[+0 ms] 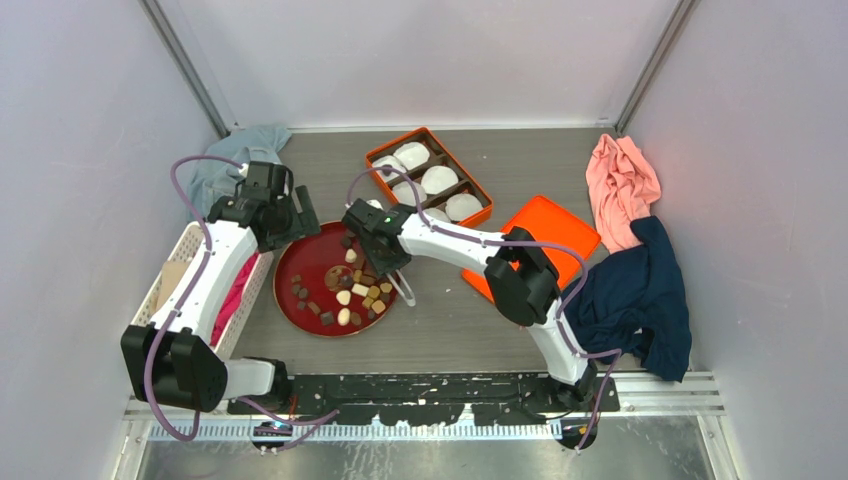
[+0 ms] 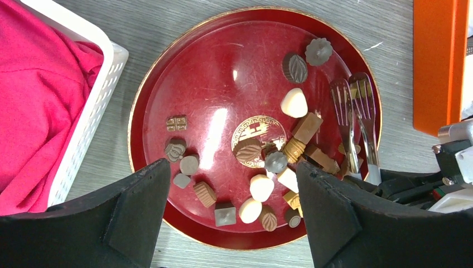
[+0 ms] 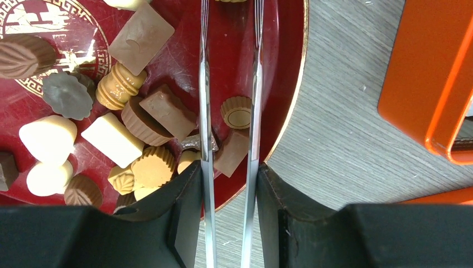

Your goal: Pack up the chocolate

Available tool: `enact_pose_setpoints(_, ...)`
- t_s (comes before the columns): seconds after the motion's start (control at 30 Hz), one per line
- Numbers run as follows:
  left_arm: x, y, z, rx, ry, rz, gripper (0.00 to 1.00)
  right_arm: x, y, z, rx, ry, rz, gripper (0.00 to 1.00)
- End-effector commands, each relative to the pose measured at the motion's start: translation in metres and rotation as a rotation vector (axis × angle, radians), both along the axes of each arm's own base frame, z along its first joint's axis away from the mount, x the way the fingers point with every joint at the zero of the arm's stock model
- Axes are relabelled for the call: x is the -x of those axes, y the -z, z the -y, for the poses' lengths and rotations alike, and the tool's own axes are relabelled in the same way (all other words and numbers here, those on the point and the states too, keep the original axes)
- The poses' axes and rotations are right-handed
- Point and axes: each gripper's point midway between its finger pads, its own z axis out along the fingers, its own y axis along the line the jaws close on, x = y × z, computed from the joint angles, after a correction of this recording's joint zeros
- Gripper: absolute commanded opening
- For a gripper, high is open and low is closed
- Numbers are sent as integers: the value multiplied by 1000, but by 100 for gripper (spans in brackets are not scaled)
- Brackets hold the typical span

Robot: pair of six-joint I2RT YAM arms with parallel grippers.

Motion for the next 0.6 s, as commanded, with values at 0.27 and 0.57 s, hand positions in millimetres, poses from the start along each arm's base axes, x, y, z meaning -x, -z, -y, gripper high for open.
enact_pose_setpoints(0.27, -9, -15, 9, 53, 25, 76, 84, -20, -116, -9, -200, 0, 209, 27)
enact_pose_setpoints(0.57, -11, -25, 5, 31, 28, 113, 84, -62, -150, 8, -223, 65, 316, 27)
